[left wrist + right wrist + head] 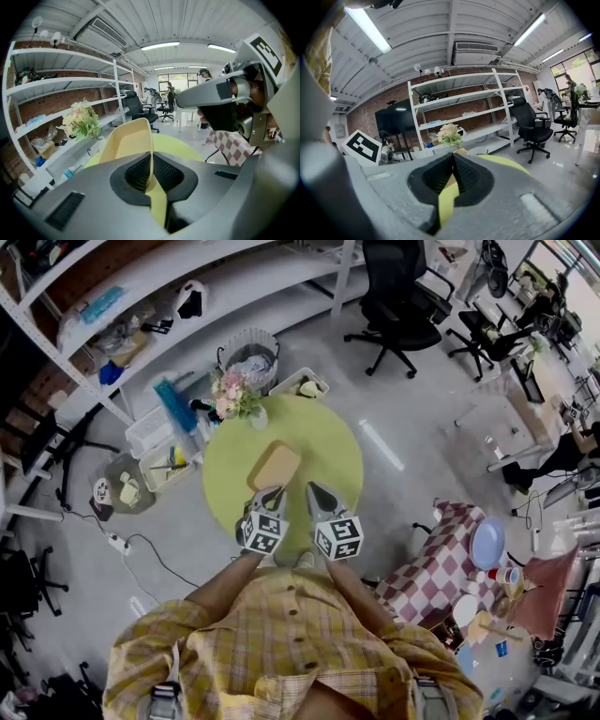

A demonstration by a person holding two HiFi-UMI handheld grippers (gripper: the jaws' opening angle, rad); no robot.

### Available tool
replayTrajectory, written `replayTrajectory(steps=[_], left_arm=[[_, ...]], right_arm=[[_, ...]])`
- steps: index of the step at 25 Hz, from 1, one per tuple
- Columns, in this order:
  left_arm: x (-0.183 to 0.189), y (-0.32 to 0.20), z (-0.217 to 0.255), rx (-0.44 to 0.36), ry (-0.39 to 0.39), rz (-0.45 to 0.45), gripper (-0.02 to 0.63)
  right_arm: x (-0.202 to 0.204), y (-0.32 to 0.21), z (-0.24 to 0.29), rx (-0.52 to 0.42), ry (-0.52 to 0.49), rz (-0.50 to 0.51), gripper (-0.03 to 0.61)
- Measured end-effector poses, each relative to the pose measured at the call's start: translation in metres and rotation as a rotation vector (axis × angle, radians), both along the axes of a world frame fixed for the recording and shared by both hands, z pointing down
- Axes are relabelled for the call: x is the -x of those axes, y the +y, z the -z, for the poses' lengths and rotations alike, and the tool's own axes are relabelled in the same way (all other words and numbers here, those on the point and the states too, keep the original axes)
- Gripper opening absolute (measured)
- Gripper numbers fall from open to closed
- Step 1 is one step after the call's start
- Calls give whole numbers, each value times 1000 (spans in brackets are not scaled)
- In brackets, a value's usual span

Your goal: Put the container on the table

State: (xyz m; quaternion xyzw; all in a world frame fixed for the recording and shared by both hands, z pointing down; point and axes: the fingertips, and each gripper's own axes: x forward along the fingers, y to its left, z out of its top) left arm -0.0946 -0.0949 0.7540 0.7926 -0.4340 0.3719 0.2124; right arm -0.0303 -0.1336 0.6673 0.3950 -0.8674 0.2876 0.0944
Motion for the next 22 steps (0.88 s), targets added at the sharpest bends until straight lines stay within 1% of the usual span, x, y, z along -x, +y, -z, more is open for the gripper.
replayTrajectory(steps=[6,14,22], left_arm=[[-5,1,-23,13,-29,-48,18],[-1,-2,-45,54,-29,-27,18],[-2,0,-65,87,-50,-67,18]], right_arm=[[-3,0,-7,9,9,-2,-2],[-6,0,-9,11,13,-1,-2],[-11,1,-9,10,31,-1,-2]])
